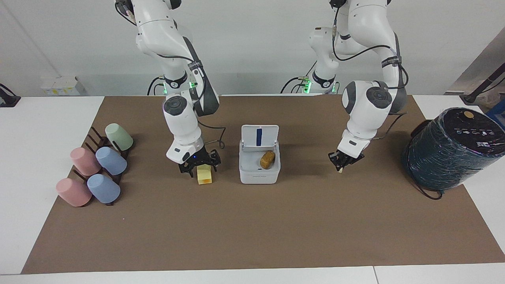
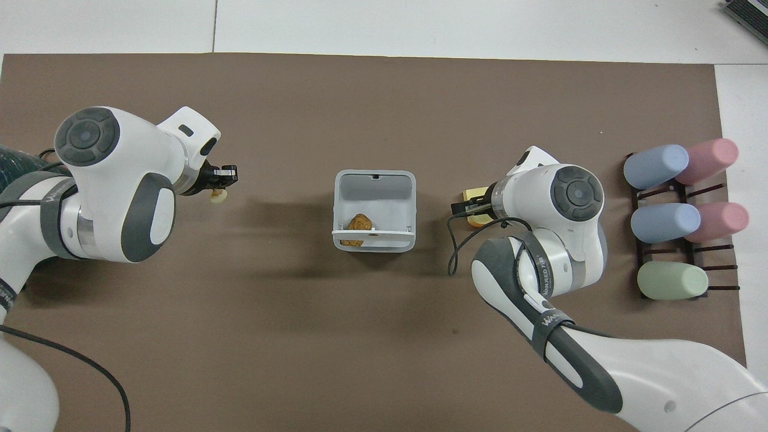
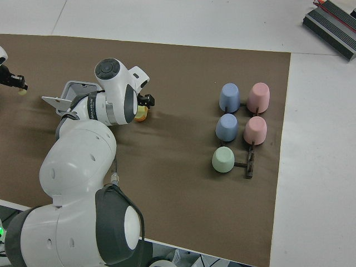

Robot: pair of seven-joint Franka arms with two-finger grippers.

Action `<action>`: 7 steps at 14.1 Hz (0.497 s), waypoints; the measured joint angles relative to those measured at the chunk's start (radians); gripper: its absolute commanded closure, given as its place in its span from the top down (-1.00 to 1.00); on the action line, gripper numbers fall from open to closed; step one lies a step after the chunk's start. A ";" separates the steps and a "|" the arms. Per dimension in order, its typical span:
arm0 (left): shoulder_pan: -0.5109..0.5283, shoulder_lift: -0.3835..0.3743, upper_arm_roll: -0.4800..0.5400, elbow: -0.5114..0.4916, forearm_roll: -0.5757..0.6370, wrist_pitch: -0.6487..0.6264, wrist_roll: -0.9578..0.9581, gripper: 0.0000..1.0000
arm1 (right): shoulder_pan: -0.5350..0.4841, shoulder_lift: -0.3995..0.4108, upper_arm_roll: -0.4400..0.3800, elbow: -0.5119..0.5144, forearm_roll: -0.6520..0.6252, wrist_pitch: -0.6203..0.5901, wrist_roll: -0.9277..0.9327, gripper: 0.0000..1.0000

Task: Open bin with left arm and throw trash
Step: 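Grasp the tan cracker with the left gripper while the right gripper reaches the sponge, then drop the cracker in the bin while the right gripper grasps the sponge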

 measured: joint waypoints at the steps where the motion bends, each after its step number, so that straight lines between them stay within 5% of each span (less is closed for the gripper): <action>1: -0.013 0.000 -0.001 0.045 0.000 -0.046 -0.031 -0.93 | 0.002 0.000 0.001 -0.019 -0.003 0.018 -0.006 0.57; 3: -0.052 0.001 -0.003 0.117 0.000 -0.113 -0.100 -0.93 | 0.002 0.000 0.002 -0.039 -0.004 0.034 -0.041 -0.99; 7: -0.178 0.009 -0.008 0.185 -0.004 -0.141 -0.299 -0.93 | 0.001 -0.004 0.001 -0.040 -0.011 0.037 -0.080 -1.00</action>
